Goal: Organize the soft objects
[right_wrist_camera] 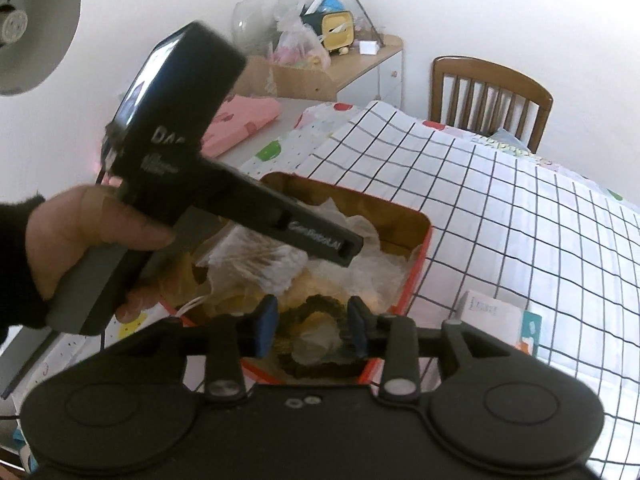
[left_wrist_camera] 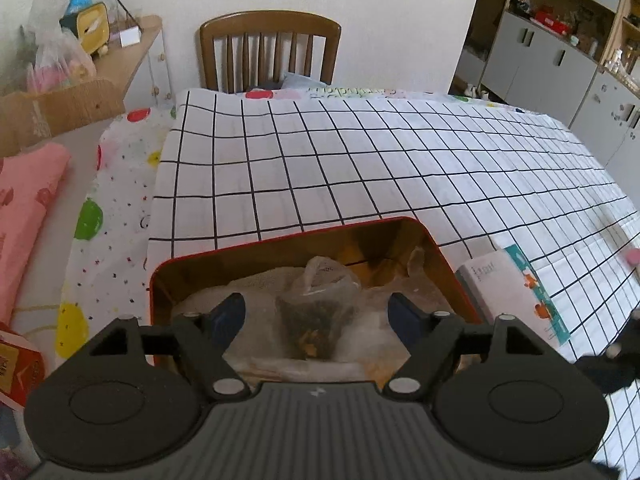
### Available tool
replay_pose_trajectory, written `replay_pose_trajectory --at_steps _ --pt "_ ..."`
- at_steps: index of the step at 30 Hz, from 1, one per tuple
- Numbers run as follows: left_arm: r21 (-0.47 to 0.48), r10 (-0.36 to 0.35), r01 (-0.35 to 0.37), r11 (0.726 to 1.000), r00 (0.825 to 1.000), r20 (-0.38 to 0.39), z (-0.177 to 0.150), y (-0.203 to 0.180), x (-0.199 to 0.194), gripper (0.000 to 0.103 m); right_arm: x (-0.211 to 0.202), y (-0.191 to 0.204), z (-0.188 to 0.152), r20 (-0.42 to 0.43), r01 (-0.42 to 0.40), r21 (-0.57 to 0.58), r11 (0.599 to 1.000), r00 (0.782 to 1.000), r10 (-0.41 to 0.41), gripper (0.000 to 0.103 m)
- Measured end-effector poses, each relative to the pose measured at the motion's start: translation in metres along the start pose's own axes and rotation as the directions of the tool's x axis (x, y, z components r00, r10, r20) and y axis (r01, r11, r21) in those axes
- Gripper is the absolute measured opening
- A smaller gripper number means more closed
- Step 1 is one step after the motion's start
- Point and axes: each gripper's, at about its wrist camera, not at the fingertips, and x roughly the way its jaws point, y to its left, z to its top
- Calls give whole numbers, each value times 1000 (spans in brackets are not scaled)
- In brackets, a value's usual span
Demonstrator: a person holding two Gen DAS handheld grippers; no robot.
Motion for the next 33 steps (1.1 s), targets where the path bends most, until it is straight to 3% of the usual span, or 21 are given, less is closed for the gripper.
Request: replay_pose_trajectory --at_steps 5,12,15,24,33 --pt "20 5 -6 1000 999 48 -3 -5 -18 78 -20 -7 -1 46 17 24 1000 999 -19 49" --pt "14 23 -25 1000 991 131 -9 -16 -55 78 -42 -20 -3 99 47 67 997 994 -54 53" --pt "1 31 -31 1000 987 158 -12 -22 -71 78 -53 -26 -7 121 51 75 996 991 -60 60" --pt "-14 60 -59 998 973 222 -35 -56 -119 78 -80 -42 -19 155 20 67 998 987 -31 66" --pt "-74 104 -87 993 960 259 -55 -90 -153 84 -109 -59 -37 190 -22 56 998 982 11 80"
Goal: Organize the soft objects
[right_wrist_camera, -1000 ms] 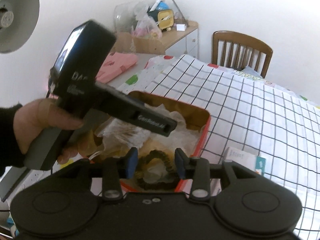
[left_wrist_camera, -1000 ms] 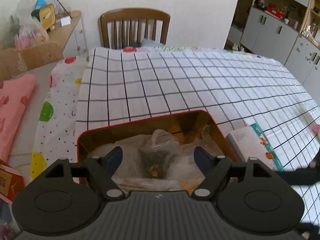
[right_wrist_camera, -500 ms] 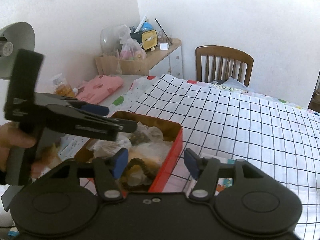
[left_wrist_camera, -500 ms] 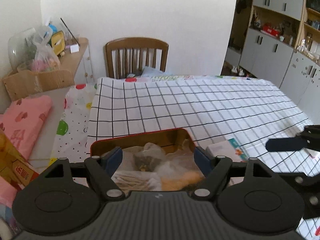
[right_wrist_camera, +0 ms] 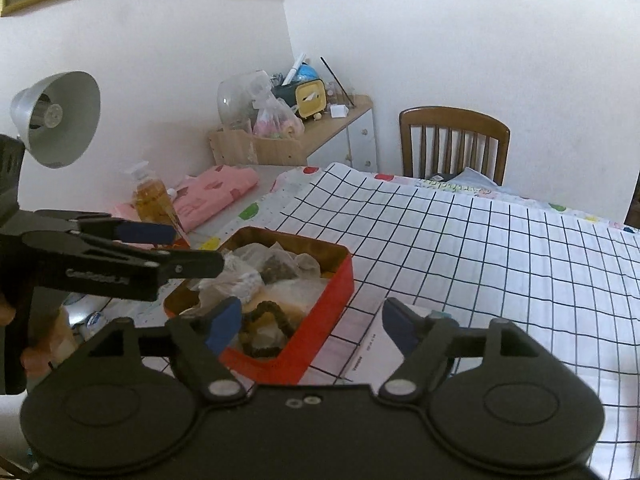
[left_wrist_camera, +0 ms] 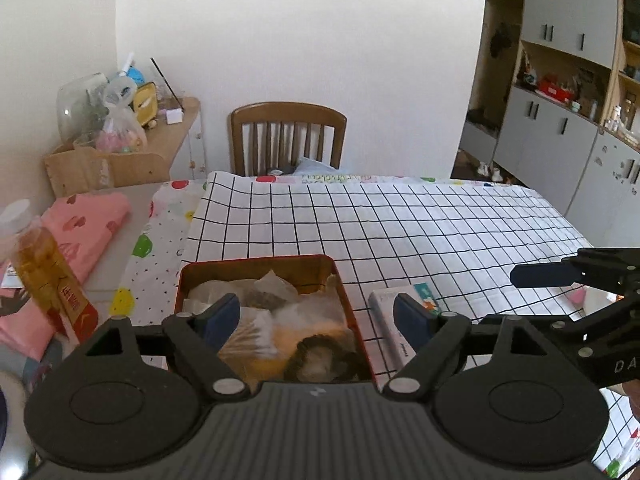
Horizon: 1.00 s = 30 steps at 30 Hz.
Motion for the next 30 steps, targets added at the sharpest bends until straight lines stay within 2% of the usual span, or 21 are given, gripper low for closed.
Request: replay_pose_trajectory --at_steps 5,8,12,17,22,30 --pt "-3 36 -36 999 999 34 -7 -19 -19 85 -16 -9 -6 13 -20 0 1000 1000 20 88" --pt "-34 34 -32 999 998 62 -11 -27 -30 89 -27 -14 -9 27 -36 5 999 999 36 94" --pt "-46 75 -71 996 993 93 -13 -40 -44 98 -42 -17 -13 59 -51 -5 999 997 51 102" --pt "-35 111 -107 994 987 119 -17 -56 -57 101 -57 -21 -18 76 -69 -13 998 995 69 103" --pt "-76 57 -48 996 991 120 -22 -59 -64 101 -65 -26 -24 75 -72 -8 997 995 72 103" --pt "-53 64 -59 997 993 99 -33 -74 -64 101 -74 -35 -32 76 -70 23 997 995 68 103"
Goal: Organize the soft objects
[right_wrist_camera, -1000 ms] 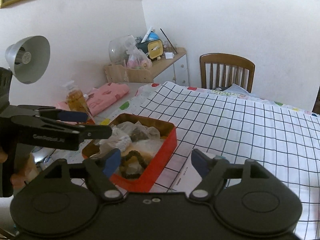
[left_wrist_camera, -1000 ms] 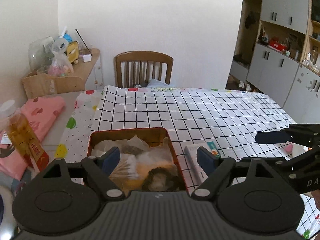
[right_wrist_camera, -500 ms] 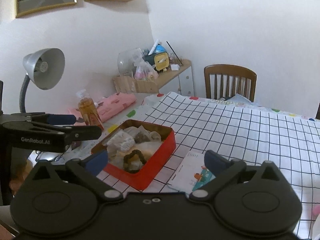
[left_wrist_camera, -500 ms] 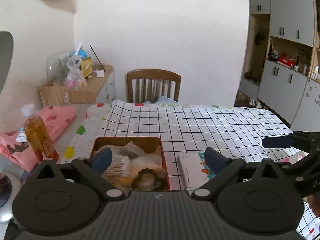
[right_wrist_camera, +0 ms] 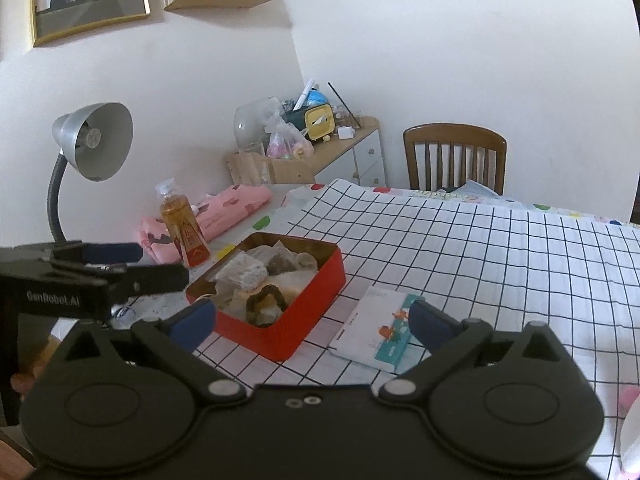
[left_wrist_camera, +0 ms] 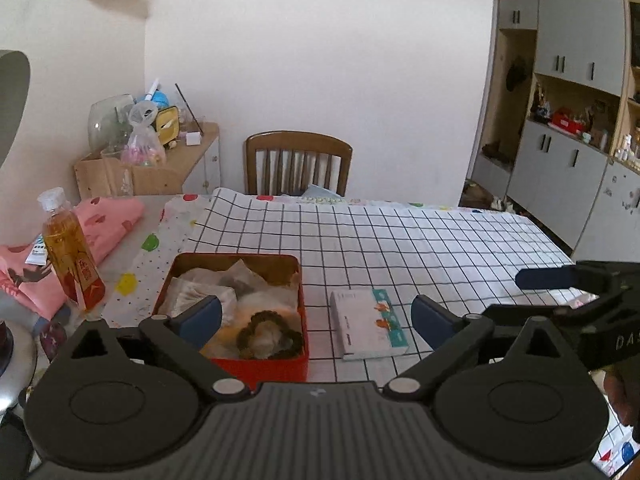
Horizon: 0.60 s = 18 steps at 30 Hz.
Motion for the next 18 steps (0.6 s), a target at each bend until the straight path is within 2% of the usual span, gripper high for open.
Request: replay_pose_trajectory --at_steps 6,18 --pt "35 4 -5 999 1000 27 -1 -11 -4 101 -6 -5 -5 3 4 6 1000 1000 -4 103" --pt "29 2 -2 1000 1000 11 -5 -15 -3 101 -11 -9 -8 5 10 12 1000 1000 -10 103"
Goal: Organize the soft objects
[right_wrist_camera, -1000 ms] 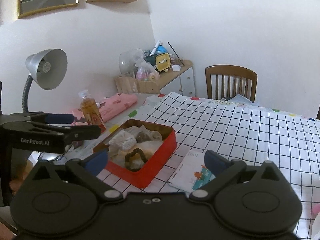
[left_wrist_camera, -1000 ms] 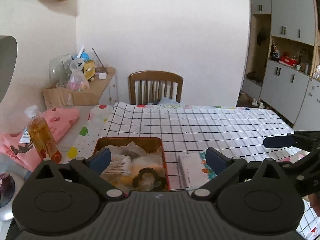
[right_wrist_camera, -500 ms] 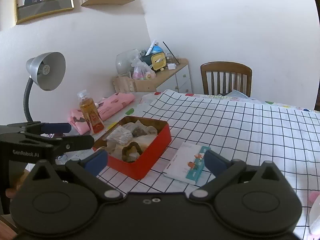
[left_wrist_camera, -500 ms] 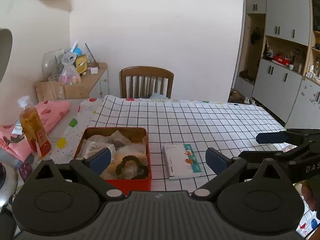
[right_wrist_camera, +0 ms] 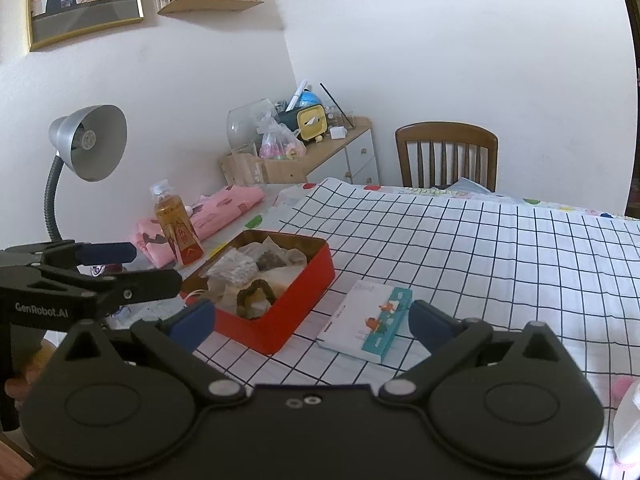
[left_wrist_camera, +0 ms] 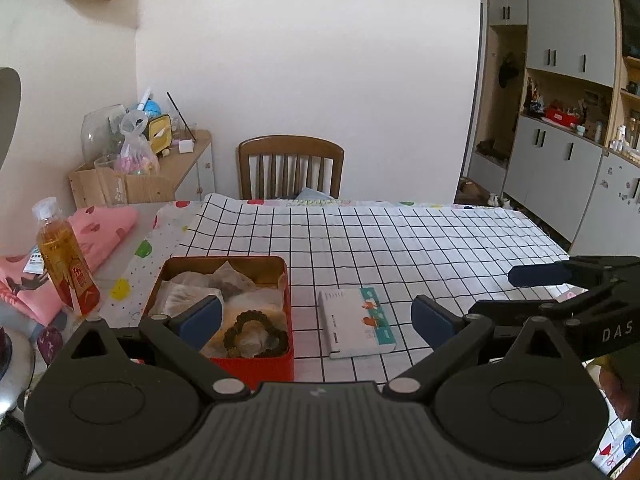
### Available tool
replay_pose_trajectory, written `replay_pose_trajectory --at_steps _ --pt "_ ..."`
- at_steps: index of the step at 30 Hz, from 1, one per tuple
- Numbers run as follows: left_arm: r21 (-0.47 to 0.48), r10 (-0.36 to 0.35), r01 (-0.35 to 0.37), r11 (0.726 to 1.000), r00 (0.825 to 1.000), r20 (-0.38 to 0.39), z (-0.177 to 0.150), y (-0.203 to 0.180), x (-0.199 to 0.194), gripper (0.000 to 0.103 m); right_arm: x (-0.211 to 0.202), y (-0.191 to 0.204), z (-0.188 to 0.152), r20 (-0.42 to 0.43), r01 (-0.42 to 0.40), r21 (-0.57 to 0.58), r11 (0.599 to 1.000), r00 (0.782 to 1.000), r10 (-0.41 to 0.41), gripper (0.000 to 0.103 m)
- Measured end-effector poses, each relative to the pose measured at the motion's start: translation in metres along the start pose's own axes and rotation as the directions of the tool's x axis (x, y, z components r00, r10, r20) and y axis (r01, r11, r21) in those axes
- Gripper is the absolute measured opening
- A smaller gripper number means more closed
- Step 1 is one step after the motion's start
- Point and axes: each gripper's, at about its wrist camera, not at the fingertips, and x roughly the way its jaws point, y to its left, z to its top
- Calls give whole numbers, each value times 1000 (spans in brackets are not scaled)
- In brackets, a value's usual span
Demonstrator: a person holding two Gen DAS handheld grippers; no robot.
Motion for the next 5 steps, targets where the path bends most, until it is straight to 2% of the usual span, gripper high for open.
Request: replay_pose_trajectory --at_steps 5 --pt "-2 14 -14 1000 1000 -6 -2 -1 0 101 1 2 0 0 5 -2 1000 1000 -5 103"
